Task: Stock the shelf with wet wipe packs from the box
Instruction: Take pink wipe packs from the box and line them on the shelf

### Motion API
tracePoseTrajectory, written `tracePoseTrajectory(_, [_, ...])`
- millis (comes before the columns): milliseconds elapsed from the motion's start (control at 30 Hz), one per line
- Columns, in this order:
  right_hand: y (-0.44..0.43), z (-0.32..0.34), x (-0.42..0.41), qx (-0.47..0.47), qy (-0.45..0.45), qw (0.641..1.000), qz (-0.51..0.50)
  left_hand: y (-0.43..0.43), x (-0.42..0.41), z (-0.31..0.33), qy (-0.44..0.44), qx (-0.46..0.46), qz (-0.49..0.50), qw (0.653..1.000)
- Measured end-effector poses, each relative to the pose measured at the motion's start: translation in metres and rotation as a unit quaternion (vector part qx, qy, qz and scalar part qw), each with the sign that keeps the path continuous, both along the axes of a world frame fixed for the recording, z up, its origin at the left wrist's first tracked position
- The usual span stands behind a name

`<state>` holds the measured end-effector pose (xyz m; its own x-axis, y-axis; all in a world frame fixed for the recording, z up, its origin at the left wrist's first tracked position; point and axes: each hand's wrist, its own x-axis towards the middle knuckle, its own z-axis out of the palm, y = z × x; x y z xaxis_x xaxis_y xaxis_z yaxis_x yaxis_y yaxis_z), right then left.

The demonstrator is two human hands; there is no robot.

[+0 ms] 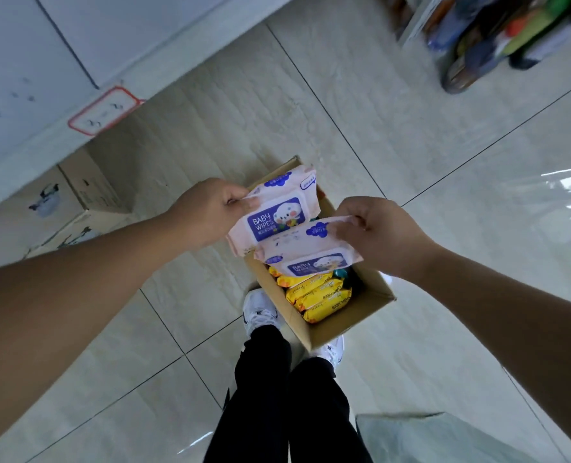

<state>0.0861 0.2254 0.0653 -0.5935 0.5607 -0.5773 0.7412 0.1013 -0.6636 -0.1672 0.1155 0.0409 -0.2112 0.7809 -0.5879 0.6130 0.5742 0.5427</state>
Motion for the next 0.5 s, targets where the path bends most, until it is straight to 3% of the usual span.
tracePoseTrajectory(267, [-0.011, 0.145, 0.009, -0.024, 0.059, 0.992, -0.113, 0.004, 0.007, 0.144, -0.082, 0.043, 0.027, 0.995])
tracePoseTrajectory(500, [-0.026, 0.289, 0.009, 0.009, 0.111, 0.986, -0.125, -0.013, 0.013, 0.301, -0.104, 0.080, 0.030, 0.991])
